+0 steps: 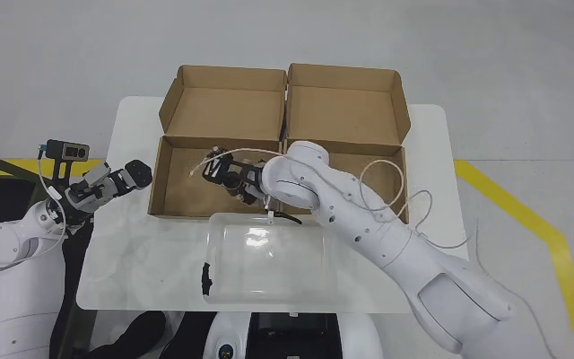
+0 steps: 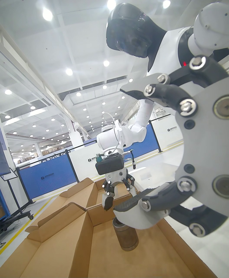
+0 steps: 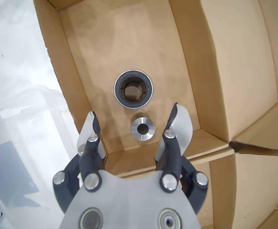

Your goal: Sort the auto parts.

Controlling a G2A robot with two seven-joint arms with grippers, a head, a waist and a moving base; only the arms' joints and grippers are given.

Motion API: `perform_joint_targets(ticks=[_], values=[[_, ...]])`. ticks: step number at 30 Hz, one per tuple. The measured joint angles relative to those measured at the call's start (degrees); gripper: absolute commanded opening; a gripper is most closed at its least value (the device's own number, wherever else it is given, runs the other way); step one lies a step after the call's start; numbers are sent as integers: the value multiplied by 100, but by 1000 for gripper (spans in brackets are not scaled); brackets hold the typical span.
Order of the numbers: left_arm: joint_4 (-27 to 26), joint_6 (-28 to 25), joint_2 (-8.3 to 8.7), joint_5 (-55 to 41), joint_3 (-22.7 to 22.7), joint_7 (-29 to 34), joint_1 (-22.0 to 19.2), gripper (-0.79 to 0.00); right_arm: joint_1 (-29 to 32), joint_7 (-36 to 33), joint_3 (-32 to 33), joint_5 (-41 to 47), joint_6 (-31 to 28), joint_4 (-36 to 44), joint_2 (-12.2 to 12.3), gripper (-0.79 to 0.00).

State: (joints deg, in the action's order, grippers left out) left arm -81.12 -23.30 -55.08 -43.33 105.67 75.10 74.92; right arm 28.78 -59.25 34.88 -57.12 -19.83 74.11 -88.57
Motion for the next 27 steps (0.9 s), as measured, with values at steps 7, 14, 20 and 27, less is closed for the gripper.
perform_joint_targets(ticks=[7, 14, 20, 27], values=[[0, 0, 0, 0, 0, 0, 0, 0, 460, -116, 500, -246, 10, 991, 217, -132], [0, 0, 0, 0, 0, 0, 0, 0, 1051, -74, 1128, -595, -141, 1885, 460, 0], [0, 0, 0, 0, 0, 0, 0, 0, 1629, 43, 1786, -815, -403, 2579, 672, 0], [0, 0, 0, 0, 0, 0, 0, 0, 2494, 266, 2788, -819, -856, 3496, 935, 0]])
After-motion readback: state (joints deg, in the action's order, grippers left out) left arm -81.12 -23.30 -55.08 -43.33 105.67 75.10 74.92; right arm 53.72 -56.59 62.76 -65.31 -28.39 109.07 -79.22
